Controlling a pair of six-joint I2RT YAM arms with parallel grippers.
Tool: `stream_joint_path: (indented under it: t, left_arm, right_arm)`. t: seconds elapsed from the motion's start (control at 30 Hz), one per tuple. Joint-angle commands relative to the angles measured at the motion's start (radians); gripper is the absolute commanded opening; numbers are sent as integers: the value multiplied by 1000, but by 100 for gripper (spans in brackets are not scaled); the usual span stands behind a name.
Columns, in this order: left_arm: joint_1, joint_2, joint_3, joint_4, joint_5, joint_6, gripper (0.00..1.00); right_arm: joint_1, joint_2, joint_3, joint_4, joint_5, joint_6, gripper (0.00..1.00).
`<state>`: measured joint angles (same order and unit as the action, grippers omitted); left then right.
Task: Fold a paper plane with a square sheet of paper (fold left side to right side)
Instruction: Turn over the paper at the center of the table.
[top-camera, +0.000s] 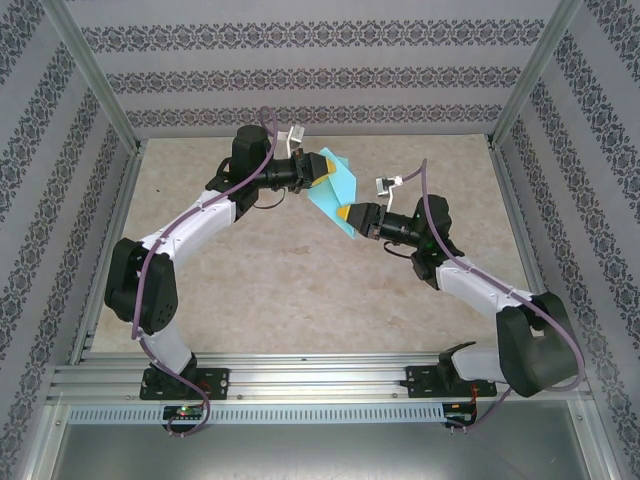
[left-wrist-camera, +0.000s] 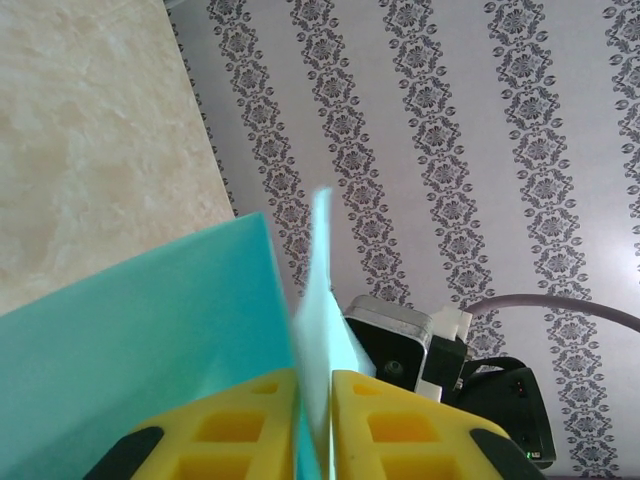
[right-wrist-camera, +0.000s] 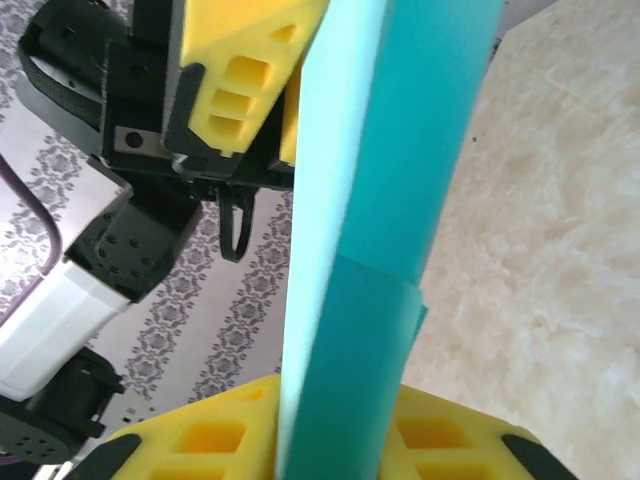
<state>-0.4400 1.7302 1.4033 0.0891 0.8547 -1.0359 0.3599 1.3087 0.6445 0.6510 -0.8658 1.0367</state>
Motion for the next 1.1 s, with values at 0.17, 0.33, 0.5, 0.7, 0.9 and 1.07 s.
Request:
stream_joint_path:
  t: [0.17,0.33,0.5,0.7,0.9,1.07]
  left_arm:
    - [12,-104,-10,-161,-110,163,55]
    - [30,-227,2,-420,-336,353,70]
    - [31,-387,-46,-563,-640,463,76]
    - [29,-620,-227,-583,-1020,421,81]
    - [32,-776,-337,-636,-1218,380,86]
    - [31,-827,-360,-683,-1278,358,88]
  right_arm:
    - [19,-61,70,-322,61,-248,16]
    - [53,-80,171,-690,198,-505,14]
    - [151,-42,306,-1058,527,-733,9]
    - [319,67,421,-1290,1072,-843,9]
    - [475,266,535,-1462,1567,-858,10]
    - [548,461,627,-1537,1737,-879,14]
